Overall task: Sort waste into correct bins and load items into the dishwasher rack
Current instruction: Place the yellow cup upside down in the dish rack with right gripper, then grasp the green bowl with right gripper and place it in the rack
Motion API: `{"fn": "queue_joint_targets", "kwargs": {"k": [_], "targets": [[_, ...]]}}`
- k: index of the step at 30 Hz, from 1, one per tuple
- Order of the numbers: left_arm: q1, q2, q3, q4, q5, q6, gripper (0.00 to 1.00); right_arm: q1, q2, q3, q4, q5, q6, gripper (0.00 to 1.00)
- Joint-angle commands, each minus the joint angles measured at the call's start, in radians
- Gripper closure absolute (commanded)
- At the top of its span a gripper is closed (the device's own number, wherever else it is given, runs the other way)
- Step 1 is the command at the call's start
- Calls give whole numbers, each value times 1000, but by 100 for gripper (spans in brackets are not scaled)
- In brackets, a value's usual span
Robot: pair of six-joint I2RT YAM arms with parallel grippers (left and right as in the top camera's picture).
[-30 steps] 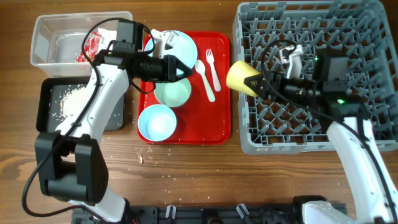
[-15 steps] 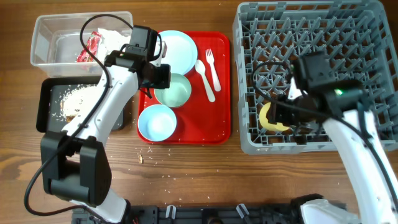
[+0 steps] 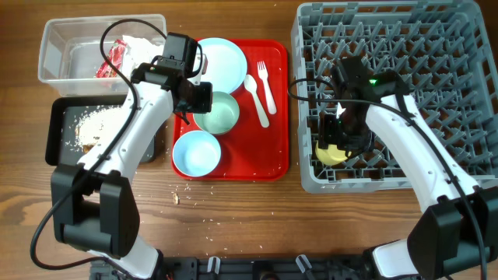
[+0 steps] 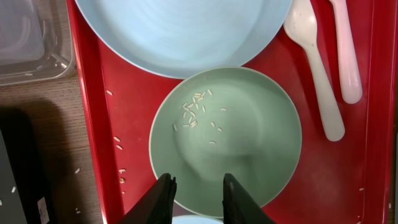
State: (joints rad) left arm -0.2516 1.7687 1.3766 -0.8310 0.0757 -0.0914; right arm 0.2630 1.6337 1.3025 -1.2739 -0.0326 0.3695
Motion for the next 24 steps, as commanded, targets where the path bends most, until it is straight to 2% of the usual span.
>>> {"fn": "queue_joint_targets", "kwargs": {"k": [1,7,11,13,16,20,23,24], "targets": [[-4,-13,12,-1,-6,1,70,5,0,35,5,-36,-6,32],[-4,-13,12,-1,-6,1,68,5,-31,209,-22,-58,-39,24],[-4,-13,12,-1,-6,1,68,5,-26,210,-108,-58,-52,24],[-4,-13,12,0,-6,1,67,7,-27,211,-95,-81,-55,24],[1,-16,17,-2,-19,1,68,29,-27,210,59,-240,-80,26],[75,-83,109,-95,-37,-37,67,160,20,210,322,-224,35,26],[159,-157,134,-113,-36,-56,53,225,103,210,434,-193,90,30],[190,-175,134,-114,-36,-55,44,238,136,210,465,-193,106,33]]}}
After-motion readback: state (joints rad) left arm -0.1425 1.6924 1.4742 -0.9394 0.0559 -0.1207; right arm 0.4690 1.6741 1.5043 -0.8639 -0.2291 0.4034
